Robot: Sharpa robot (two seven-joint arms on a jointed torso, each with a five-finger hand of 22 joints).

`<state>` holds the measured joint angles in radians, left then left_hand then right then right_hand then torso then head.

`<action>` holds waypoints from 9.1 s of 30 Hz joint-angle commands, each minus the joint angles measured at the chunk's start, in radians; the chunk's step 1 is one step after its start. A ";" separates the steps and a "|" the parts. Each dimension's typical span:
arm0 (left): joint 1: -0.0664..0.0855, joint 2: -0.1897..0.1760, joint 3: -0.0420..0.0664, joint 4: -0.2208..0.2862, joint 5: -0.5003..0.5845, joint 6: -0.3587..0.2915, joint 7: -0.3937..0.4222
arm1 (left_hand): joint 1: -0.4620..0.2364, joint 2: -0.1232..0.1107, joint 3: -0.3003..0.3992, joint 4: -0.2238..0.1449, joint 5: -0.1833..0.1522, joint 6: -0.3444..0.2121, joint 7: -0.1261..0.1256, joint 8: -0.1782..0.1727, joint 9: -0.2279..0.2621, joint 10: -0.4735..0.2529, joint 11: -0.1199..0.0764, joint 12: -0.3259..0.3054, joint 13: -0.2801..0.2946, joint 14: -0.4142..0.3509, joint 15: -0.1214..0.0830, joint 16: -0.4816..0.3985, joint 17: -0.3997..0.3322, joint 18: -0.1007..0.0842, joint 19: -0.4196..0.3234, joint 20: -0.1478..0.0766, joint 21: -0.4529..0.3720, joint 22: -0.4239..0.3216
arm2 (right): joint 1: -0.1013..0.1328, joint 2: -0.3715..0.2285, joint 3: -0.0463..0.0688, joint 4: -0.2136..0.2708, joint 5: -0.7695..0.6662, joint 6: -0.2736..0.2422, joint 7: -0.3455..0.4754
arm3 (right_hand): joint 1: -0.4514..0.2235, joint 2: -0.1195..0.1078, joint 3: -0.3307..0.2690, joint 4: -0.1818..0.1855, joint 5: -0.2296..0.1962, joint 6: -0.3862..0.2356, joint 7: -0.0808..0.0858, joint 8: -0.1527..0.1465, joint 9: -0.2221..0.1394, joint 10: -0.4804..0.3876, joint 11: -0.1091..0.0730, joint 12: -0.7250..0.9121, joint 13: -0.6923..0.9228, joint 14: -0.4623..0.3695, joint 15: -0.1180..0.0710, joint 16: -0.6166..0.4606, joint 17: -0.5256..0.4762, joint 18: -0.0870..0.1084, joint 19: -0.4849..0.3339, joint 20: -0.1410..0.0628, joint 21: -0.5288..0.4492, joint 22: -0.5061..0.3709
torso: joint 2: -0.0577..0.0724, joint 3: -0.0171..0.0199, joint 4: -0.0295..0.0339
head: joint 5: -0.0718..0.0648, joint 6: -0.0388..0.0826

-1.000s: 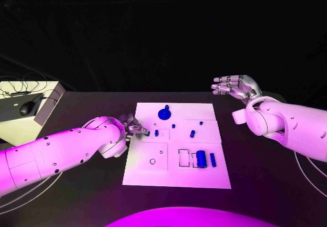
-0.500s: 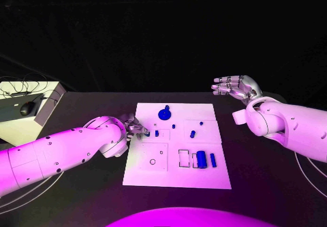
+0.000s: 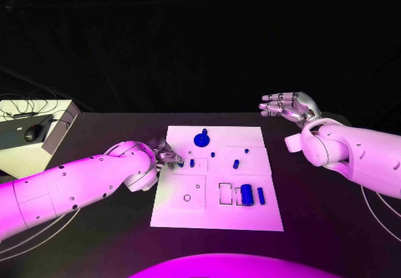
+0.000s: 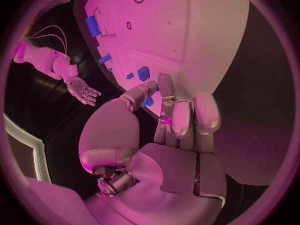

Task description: Assemble the parts on the task board

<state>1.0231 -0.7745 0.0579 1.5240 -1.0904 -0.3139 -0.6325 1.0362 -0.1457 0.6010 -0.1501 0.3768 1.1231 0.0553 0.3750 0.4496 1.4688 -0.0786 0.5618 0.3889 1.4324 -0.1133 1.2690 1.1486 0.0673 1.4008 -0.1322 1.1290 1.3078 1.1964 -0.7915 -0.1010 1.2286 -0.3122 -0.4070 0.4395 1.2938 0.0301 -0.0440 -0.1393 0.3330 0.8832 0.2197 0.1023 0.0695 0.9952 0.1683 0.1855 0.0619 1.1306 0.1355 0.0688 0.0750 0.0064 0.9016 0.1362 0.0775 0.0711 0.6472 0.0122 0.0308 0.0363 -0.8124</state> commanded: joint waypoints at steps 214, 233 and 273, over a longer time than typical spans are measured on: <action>-0.024 0.005 -0.023 0.013 -0.071 0.008 0.027 | 0.020 0.016 -0.014 -0.019 0.114 0.121 -0.097 0.015 0.179 0.045 -0.016 0.087 -0.089 0.007 -0.009 0.030 0.010 -0.026 0.009 -0.009 0.024 0.023 | 0.000 -0.006 0.001 0.003 -0.005 0.021 0.007 | -0.005 0.005 0.004 0.002 0.010 0.001 0.005 -0.004 0.000 0.001 -0.002 -0.001 -0.002 -0.002 0.000 -0.004 -0.001 -0.006 -0.008 0.001 -0.002 0.000 | 0.000 -0.0004 0.0006 | 0.001 -0.018; -0.024 0.012 -0.024 0.021 -0.088 0.038 0.038 | 0.037 0.007 -0.063 0.001 0.123 0.136 -0.100 0.016 0.167 0.046 -0.014 0.104 -0.095 0.008 -0.005 0.037 0.013 -0.026 0.007 -0.004 0.026 0.024 | 0.000 -0.008 0.001 0.005 -0.005 0.021 0.008 | -0.005 0.005 0.004 0.002 0.011 0.001 0.005 -0.005 -0.001 0.001 -0.002 -0.002 -0.002 -0.003 0.000 -0.004 -0.001 -0.006 -0.009 0.001 -0.002 0.000 | 0.000 -0.0013 0.0011 | 0.000 -0.018; -0.024 -0.001 -0.021 0.027 -0.150 0.014 0.028 | 0.111 0.001 -0.127 0.035 0.126 0.153 -0.106 0.023 0.174 0.046 -0.020 0.135 -0.189 0.007 -0.011 0.039 0.007 -0.028 0.012 -0.010 0.033 0.025 | 0.000 -0.009 0.001 0.004 -0.005 0.020 0.008 | -0.005 0.005 0.004 0.002 0.011 0.001 0.005 -0.005 -0.001 0.001 -0.002 -0.002 -0.002 -0.003 0.000 -0.004 -0.001 -0.006 -0.009 0.001 -0.002 0.000 | 0.000 -0.0012 0.0017 | -0.001 -0.019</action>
<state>1.0065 -0.7754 0.0432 1.5527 -1.2255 -0.3369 -0.5895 1.1293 -0.1604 0.4268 -0.0744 0.5013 1.1793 0.0475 0.3951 0.6218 1.5021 -0.0563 0.6933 0.2013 1.4379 -0.1189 1.3040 1.1565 0.0526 1.4077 -0.1391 1.1569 1.3075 1.1964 -0.7997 -0.1009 1.2317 -0.3126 -0.3961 0.4401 1.2938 0.0301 -0.0440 -0.1393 0.3407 0.8833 0.2196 0.1023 0.0695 0.9952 0.1683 0.1855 0.0619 1.1306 0.1355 0.0688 0.0750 0.0064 0.9016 0.1362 0.0775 0.0711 0.6471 0.0105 0.0326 0.0351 -0.8309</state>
